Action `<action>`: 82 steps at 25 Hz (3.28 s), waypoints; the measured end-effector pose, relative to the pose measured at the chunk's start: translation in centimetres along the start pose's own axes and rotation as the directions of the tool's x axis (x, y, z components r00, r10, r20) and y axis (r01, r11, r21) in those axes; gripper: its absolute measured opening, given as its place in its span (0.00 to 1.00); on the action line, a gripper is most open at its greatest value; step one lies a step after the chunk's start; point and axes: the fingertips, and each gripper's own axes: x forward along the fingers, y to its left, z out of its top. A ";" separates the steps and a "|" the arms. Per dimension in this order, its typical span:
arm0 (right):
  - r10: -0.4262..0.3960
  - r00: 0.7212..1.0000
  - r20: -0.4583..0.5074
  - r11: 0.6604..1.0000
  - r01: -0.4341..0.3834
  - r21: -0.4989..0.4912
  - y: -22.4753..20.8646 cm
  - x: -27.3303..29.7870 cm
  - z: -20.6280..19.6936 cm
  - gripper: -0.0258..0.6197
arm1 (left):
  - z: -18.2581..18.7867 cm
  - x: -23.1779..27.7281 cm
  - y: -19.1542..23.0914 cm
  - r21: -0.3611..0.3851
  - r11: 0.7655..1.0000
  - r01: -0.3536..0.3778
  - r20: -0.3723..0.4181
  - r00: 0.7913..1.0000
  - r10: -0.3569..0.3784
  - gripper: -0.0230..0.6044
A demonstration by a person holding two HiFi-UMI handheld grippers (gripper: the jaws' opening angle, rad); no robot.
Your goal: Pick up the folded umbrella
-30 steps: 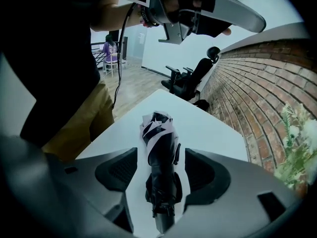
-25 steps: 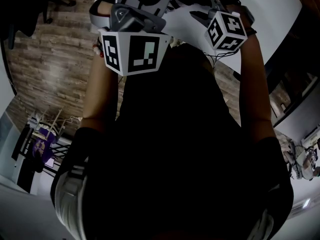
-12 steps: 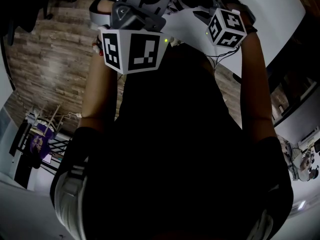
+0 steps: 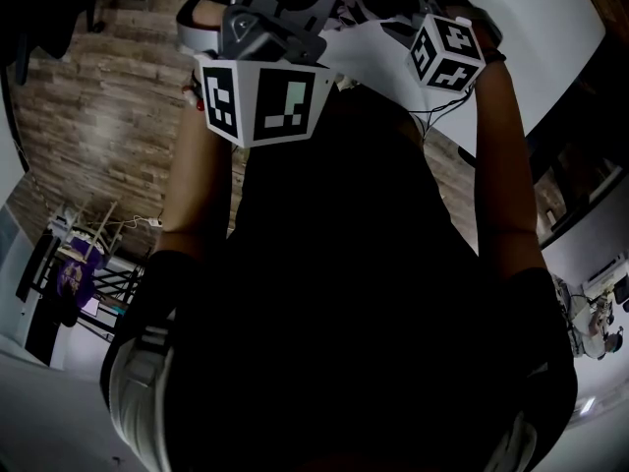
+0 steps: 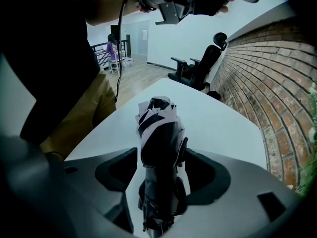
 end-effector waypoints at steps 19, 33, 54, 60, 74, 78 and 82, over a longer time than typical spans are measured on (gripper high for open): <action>0.048 0.998 -0.044 0.997 -0.046 0.063 -0.9 1.6 -0.9 0.54 | -0.9 0.4 -0.1 0.027 1.000 0.013 -0.037 0.999 -0.012 0.06; 0.080 0.994 -0.080 0.993 -0.072 0.098 -0.5 2.8 -1.4 0.54 | -1.7 0.3 -0.8 0.031 0.999 0.028 -0.058 0.998 -0.026 0.06; 0.169 0.983 -0.070 0.975 -0.157 0.157 -0.3 3.3 -1.7 0.54 | -2.5 0.9 -1.5 -0.018 0.999 0.037 -0.071 0.997 -0.039 0.06; 0.173 0.981 -0.086 0.976 -0.158 0.152 -0.3 3.4 -1.7 0.54 | -2.5 0.9 -1.4 -0.024 0.999 0.034 -0.066 0.997 -0.035 0.06; 0.181 0.980 -0.089 0.964 -0.159 0.211 -0.6 3.3 -1.4 0.42 | -2.0 1.1 -1.9 -0.055 0.997 0.059 -0.058 0.996 -0.063 0.06; 0.177 0.981 -0.082 0.965 -0.157 0.211 -0.5 3.2 -1.6 0.42 | -1.9 1.2 -1.8 -0.045 0.998 0.050 -0.059 0.997 -0.052 0.06; 0.173 0.982 -0.079 0.966 -0.154 0.210 -0.4 3.0 -1.6 0.42 | -1.6 1.2 -1.5 -0.041 0.999 0.036 -0.054 0.998 -0.038 0.06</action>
